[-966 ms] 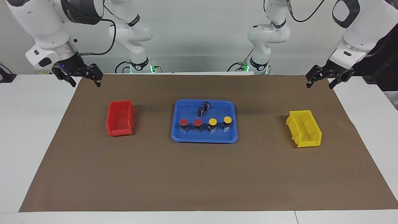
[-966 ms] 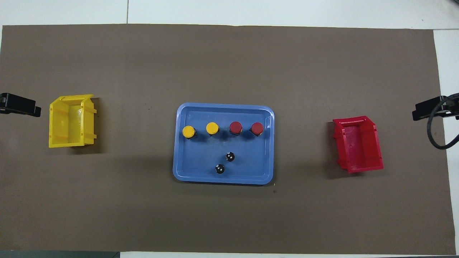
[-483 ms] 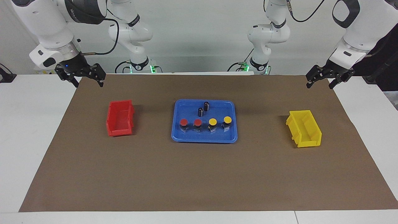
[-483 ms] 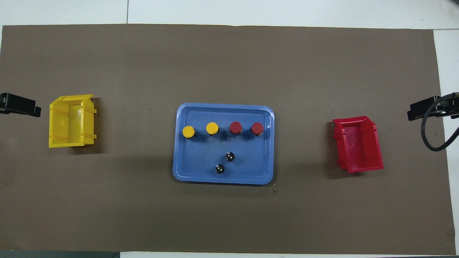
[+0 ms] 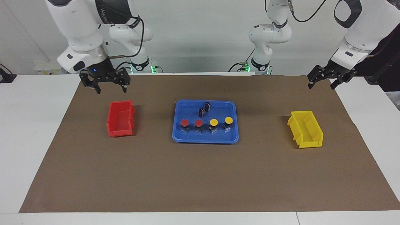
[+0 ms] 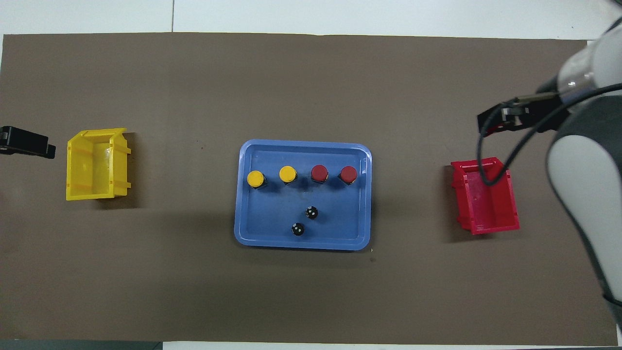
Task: Sort red and yellow buttons by color
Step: 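Reach the right gripper over the tray and grasp a red button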
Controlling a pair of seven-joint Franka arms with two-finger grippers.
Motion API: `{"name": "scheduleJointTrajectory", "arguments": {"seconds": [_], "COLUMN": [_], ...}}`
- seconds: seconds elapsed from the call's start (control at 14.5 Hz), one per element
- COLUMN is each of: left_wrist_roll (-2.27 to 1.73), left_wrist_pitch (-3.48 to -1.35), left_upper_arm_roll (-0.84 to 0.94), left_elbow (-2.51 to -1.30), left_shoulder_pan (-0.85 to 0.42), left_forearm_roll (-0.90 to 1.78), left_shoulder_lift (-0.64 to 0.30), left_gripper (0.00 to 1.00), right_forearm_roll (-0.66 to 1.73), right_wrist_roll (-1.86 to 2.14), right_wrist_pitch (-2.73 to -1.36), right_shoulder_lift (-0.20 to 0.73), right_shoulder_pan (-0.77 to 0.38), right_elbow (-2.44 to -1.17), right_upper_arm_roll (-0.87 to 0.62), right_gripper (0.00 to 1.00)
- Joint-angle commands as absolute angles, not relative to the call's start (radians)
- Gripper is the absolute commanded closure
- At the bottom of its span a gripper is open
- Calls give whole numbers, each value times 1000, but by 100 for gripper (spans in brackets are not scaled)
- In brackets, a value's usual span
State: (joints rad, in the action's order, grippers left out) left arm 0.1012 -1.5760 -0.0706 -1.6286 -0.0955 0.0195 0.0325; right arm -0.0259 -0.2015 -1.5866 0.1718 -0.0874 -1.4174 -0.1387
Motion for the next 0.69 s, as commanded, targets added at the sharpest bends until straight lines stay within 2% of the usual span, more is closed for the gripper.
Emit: {"name": "scheduleJointTrajectory", "arguments": {"seconds": [0.0,0.28,0.41,0.62], "left_wrist_roll": [110,110,110,109], "left_wrist_pitch": [-1569,-1562,-1531,-1537], "left_upper_arm_roll": [-60,-60,-60,-58], "left_elbow": [-1652,-1651,-1666,-1666], "left_shoulder_pan": [-84,-93,-94,-95], "left_forearm_roll": [9,9,9,9], "left_shoulder_lift": [58,57,72,72], "left_gripper": [0,0,0,0], "right_forearm_roll": [-32,-38,-41,-55], "right_wrist_roll": [-386,-506,-506,-496], "right_wrist_pitch": [-1737,-2007,-2048,-2107], "right_shoulder_lift": [285,310,328,330], "right_shoulder_pan": [-199,-323,-340,-341], "right_elbow": [-1396,-1607,-1643,-1712], "right_upper_arm_roll": [-163,-163,-163,-163], "right_gripper": [0,0,0,7]}}
